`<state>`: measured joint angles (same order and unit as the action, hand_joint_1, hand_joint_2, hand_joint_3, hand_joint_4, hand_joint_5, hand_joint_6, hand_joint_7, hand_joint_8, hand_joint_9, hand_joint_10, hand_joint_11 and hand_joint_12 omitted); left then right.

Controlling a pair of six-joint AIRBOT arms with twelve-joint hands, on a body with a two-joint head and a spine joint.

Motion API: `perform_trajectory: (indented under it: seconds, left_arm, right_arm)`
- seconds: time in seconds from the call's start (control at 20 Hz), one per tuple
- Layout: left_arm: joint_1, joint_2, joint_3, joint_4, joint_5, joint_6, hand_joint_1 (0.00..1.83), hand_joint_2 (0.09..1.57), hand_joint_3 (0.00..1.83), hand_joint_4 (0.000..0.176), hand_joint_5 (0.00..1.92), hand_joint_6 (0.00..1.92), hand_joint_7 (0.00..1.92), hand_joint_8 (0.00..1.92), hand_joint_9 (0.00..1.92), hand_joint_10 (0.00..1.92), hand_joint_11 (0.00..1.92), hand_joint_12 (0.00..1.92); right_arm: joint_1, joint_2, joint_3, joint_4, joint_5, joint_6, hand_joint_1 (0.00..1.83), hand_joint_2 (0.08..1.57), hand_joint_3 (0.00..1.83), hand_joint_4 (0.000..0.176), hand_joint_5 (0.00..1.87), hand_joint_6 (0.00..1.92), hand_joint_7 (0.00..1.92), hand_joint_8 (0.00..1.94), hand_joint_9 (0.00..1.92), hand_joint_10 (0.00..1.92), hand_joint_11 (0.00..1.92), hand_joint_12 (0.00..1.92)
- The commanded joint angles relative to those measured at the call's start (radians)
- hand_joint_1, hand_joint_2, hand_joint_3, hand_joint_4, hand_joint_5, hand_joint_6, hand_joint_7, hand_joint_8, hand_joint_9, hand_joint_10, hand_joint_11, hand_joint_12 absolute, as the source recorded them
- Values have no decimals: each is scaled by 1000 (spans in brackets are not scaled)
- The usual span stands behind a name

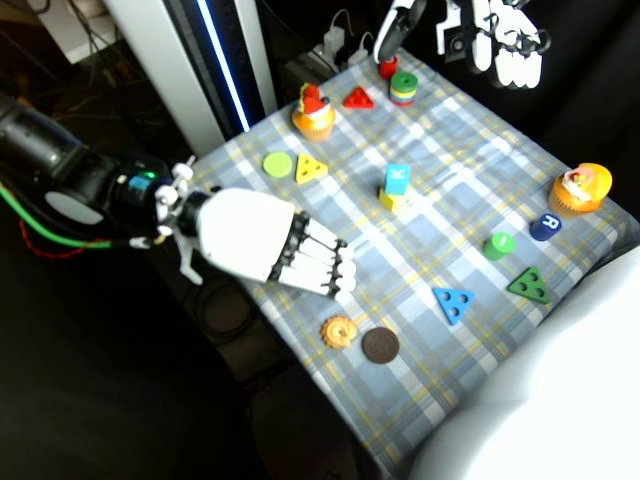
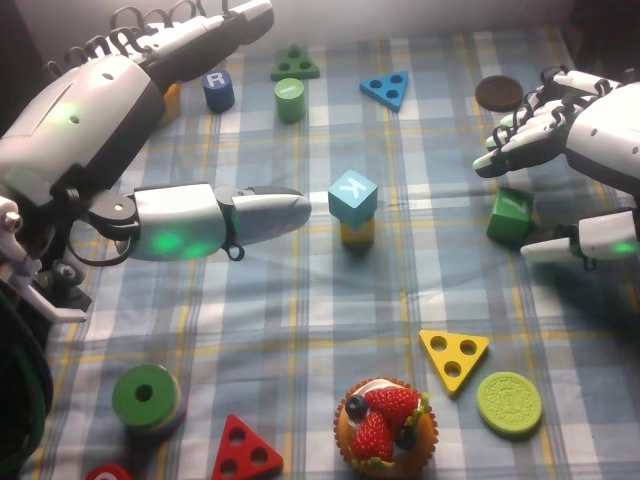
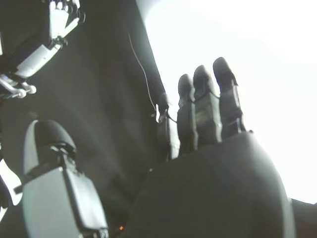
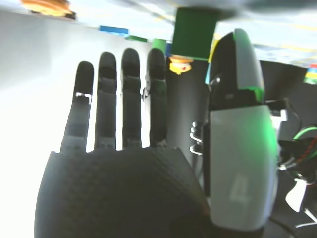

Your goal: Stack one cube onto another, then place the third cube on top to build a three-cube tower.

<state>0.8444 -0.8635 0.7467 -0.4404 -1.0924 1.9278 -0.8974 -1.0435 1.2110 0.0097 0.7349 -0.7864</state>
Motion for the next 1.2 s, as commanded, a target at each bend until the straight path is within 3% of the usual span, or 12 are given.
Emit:
perform_trajectory:
  seconds: [0.0,0.15,0.25,0.3,0.45,0.5,0.65,0.7,0.9,1.15]
  left_arm:
    - [-7,2,-1,37,-121,-9,736,816,0,152,292,4,301,3,234,1,0,485]
    - [-7,1,-1,35,-122,-9,738,818,2,154,313,1,292,1,218,1,0,336]
    - [-6,0,-1,32,-122,-9,723,827,5,140,317,1,291,0,222,2,9,331]
    - [-6,0,-1,32,-123,-9,737,829,4,159,299,1,276,0,200,1,1,272]
    - [-6,-1,-2,32,-125,-9,757,830,2,161,294,1,276,1,201,2,0,233]
    - [-5,-1,-3,32,-125,-9,795,815,0,147,313,8,298,8,223,9,37,246]
    - [-3,-1,-3,31,-125,-9,761,821,1,136,320,6,302,5,220,4,30,248]
    - [-2,-1,-3,30,-125,-9,747,823,2,120,326,7,308,7,225,6,23,248]
    - [2,-2,-4,27,-125,-10,777,811,0,136,334,6,310,5,223,3,16,253]
    - [5,-2,-4,22,-125,-10,794,804,0,129,322,0,300,1,214,2,4,256]
  right_arm:
    - [8,-7,2,12,114,1,929,926,0,0,690,1,613,3,521,19,24,1085]
    - [8,-20,11,21,114,1,938,915,0,0,708,5,630,5,532,14,26,1079]
    - [11,-35,24,30,111,1,916,912,0,0,716,7,628,3,530,11,25,1073]
    - [14,-39,28,33,107,1,902,913,0,0,717,6,627,2,531,11,30,1074]
    - [20,-55,50,46,84,1,946,911,0,0,737,12,654,12,567,24,67,1090]
    - [21,-58,55,50,79,1,976,910,0,0,760,9,697,13,611,24,125,1069]
    - [30,-60,68,55,68,1,956,927,1,0,774,4,684,0,594,9,63,1146]
    - [32,-60,71,55,64,1,952,939,2,0,779,2,663,0,567,1,17,1172]
    - [33,-57,77,55,53,0,966,963,2,0,795,4,655,4,539,5,0,1124]
    - [33,-57,71,48,52,0,1058,963,0,0,986,37,795,24,629,24,0,1182]
